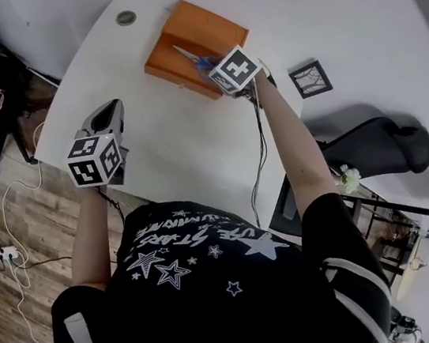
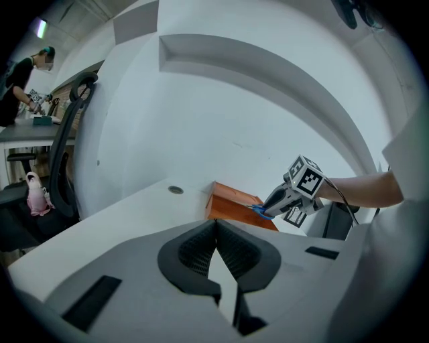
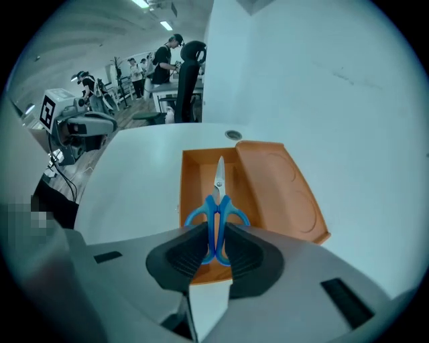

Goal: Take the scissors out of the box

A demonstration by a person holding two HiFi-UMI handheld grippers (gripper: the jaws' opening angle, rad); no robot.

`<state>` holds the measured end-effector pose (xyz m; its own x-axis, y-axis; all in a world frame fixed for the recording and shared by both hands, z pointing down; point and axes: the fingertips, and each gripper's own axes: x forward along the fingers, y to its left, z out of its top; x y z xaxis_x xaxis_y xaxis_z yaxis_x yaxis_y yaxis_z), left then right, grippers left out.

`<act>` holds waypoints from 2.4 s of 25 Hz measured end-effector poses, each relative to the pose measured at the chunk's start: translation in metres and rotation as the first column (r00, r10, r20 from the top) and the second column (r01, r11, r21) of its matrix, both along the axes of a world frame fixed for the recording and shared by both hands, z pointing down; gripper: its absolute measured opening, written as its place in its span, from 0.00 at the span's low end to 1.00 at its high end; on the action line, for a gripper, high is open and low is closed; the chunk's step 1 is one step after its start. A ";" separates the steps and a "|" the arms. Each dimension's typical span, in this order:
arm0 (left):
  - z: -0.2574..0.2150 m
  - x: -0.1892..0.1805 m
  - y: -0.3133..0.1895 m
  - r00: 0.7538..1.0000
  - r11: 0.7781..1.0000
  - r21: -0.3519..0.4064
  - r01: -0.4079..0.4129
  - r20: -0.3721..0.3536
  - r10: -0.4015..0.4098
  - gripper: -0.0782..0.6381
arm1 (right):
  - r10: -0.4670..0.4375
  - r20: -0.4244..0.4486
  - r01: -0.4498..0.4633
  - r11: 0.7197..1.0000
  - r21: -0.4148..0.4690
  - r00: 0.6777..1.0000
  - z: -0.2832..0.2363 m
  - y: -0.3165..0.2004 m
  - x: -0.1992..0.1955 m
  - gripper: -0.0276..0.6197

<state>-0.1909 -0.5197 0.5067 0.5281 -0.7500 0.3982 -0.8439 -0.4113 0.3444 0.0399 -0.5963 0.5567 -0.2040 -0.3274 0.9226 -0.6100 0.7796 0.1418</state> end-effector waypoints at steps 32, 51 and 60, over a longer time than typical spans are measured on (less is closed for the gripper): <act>-0.063 0.098 0.223 0.998 0.995 0.092 0.043 0.046 -0.047 0.13 | 0.081 0.454 -0.137 0.986 0.092 0.888 -0.067 0.253 0.063 0.20; -0.049 0.168 0.387 0.998 0.997 0.063 0.054 0.040 -0.057 0.13 | 0.065 0.514 -0.155 0.979 0.133 0.855 -0.064 0.431 0.117 0.20; -0.047 0.187 0.435 0.998 0.997 0.064 0.049 0.046 -0.052 0.13 | 0.111 0.589 -0.193 0.978 0.079 0.801 -0.056 0.484 0.136 0.20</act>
